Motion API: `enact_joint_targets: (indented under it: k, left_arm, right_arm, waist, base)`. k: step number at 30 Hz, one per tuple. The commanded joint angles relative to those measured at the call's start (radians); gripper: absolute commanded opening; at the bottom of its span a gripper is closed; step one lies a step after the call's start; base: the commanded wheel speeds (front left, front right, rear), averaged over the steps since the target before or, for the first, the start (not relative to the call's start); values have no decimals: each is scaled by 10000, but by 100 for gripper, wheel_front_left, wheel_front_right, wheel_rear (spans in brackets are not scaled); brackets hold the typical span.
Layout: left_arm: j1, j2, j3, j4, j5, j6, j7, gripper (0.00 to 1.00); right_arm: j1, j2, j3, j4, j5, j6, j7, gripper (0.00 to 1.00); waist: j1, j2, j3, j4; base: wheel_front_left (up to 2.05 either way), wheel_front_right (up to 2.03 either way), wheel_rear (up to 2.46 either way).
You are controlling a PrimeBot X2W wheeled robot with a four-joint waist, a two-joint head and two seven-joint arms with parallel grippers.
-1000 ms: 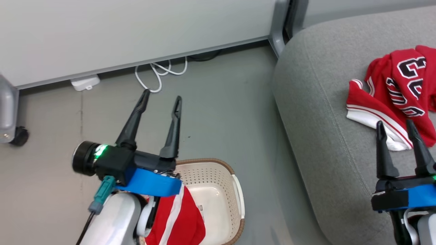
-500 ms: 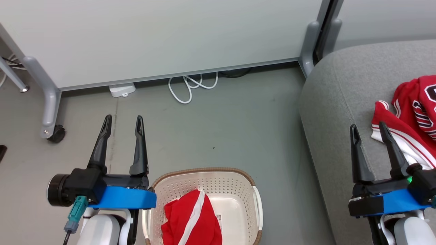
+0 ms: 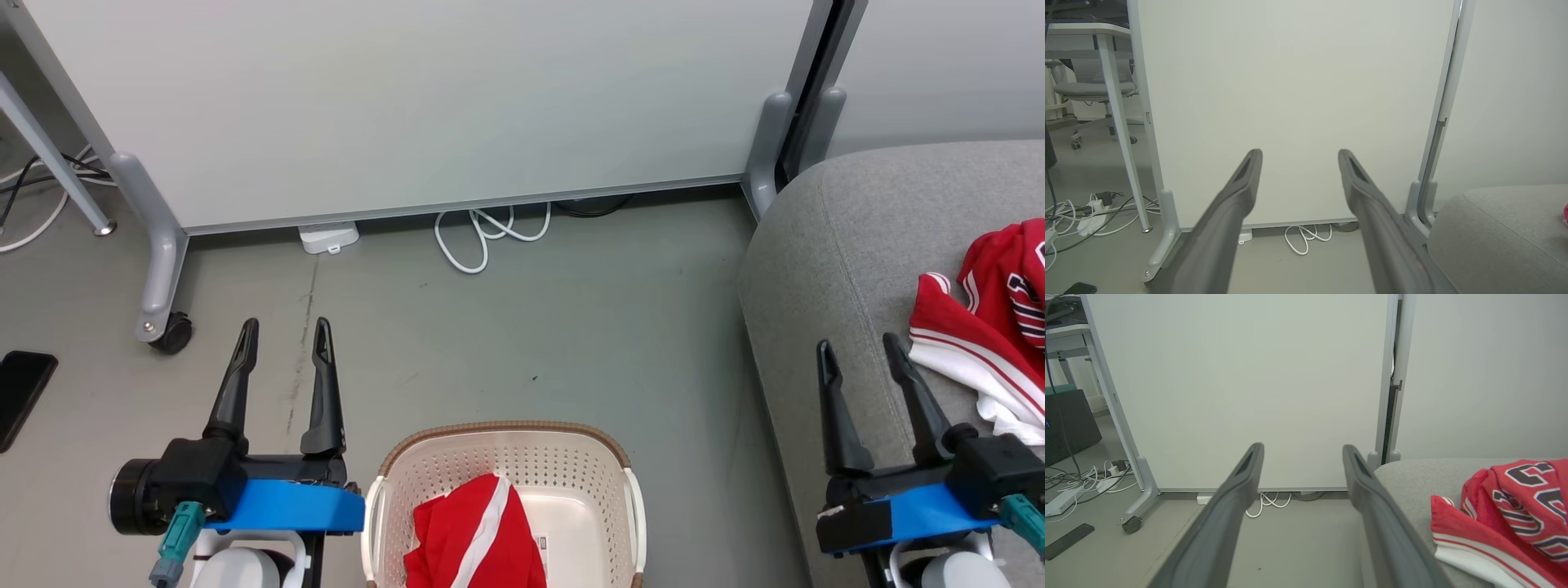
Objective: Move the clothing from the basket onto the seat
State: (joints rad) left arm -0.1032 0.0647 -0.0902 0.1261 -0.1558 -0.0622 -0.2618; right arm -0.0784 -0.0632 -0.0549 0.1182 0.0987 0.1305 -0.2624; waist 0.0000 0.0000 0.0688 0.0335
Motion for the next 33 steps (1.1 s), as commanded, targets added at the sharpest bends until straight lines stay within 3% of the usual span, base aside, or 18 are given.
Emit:
enact_joint_targets:
  k: [1,33]
  left_arm:
    - [88,-25,70,23,102,-75,-47,100]
    - [73,-146,333,116,193,-249,-47,100]
  right_arm:
    - [170,60,33,101,-34,5,-38,100]
    - [237,137,320,393,211,5,-38,100]
  waist:
    - [0,0,-24,9]
    - [0,0,38,4]
  base:
    - [0,0,0]
    - [0,0,0]
